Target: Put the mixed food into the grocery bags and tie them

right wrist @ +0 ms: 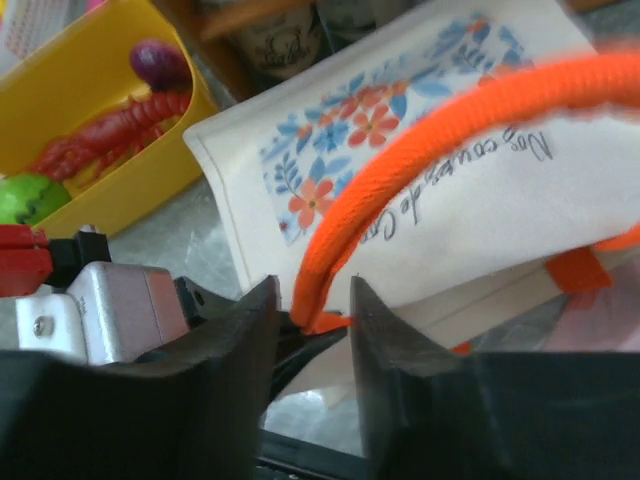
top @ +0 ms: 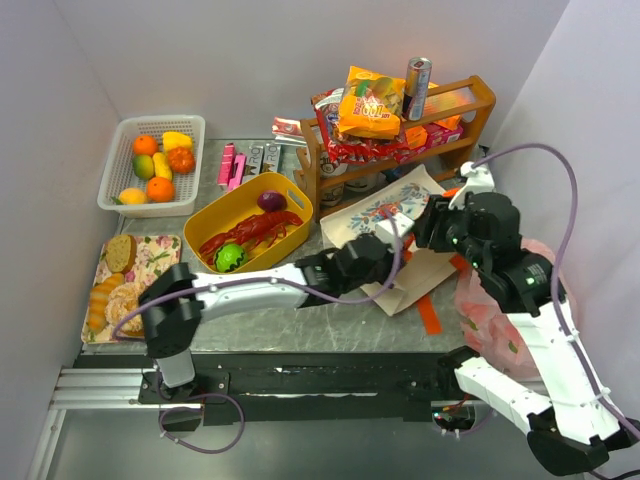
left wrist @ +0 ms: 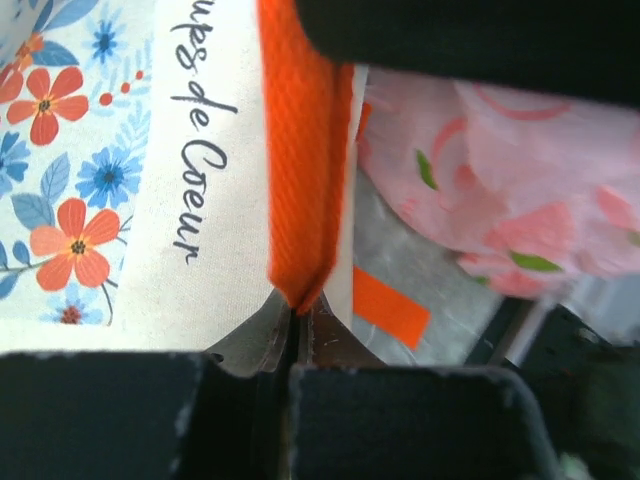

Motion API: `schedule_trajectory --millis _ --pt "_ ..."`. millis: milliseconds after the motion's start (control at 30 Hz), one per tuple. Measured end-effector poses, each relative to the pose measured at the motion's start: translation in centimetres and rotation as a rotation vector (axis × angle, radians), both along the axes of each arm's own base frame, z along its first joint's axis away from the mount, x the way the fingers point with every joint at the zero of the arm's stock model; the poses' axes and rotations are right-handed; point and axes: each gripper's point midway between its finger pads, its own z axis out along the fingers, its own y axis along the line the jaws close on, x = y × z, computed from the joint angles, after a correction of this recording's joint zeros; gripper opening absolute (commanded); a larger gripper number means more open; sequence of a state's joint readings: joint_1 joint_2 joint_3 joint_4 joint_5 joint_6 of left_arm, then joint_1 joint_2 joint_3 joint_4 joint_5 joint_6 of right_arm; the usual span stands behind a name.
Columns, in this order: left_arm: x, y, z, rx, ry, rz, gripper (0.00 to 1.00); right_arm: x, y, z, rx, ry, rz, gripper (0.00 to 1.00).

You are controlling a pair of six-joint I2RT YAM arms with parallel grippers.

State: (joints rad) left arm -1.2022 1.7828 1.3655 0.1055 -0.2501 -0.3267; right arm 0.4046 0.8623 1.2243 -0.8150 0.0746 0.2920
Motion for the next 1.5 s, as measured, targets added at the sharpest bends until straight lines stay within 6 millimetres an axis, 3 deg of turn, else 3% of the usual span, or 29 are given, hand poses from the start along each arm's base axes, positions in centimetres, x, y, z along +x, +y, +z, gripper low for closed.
schedule_trajectory --millis 167,267,300,400,500,567,767,900,1033,1300,1500 --pt "0.2 3.4 1.9 -0.099 0.118 -0.025 0.01 -0.7 -0.5 5.4 0.03 -0.124 0.005 0.79" --pt "1.5 5.3 4.2 -0.199 0.179 -0.011 0.01 -1.7 -0.7 9.0 0.068 -0.213 0.016 0.72" --pt "1.7 5.8 4.8 -0.237 0.203 -0.009 0.01 -2.2 -0.7 9.9 0.081 -0.238 0.025 0.63" --pt "1.6 7.3 6.0 -0.346 0.285 -0.018 0.01 -3.9 -0.5 11.0 0.113 -0.278 0.07 0.48" --pt "0.9 7.9 6.5 -0.43 0.36 -0.038 0.01 -4.7 0.0 11.1 0.141 -0.289 0.113 0.43" --pt "0.3 8.4 6.6 -0.485 0.409 -0.054 0.01 -4.4 0.8 9.7 0.148 -0.258 0.139 0.42" --pt "-0.8 10.5 6.7 -0.616 0.511 -0.059 0.01 -2.4 2.9 -0.2 0.112 0.0 0.172 0.4" --pt "-1.2 11.9 7.4 -0.674 0.526 -0.045 0.01 -1.1 3.4 -5.8 0.077 0.142 0.153 0.46" --pt "-1.6 12.7 8.2 -0.707 0.527 -0.038 0.01 -0.1 4.0 -9.9 0.063 0.214 0.135 0.53" --pt "-1.5 13.5 8.2 -0.716 0.532 -0.013 0.01 3.0 7.6 -15.1 0.037 0.31 0.17 0.73" --pt "-0.5 16.6 7.2 -0.62 0.468 0.091 0.01 2.3 6.9 -17.7 -0.049 0.395 0.17 0.79"
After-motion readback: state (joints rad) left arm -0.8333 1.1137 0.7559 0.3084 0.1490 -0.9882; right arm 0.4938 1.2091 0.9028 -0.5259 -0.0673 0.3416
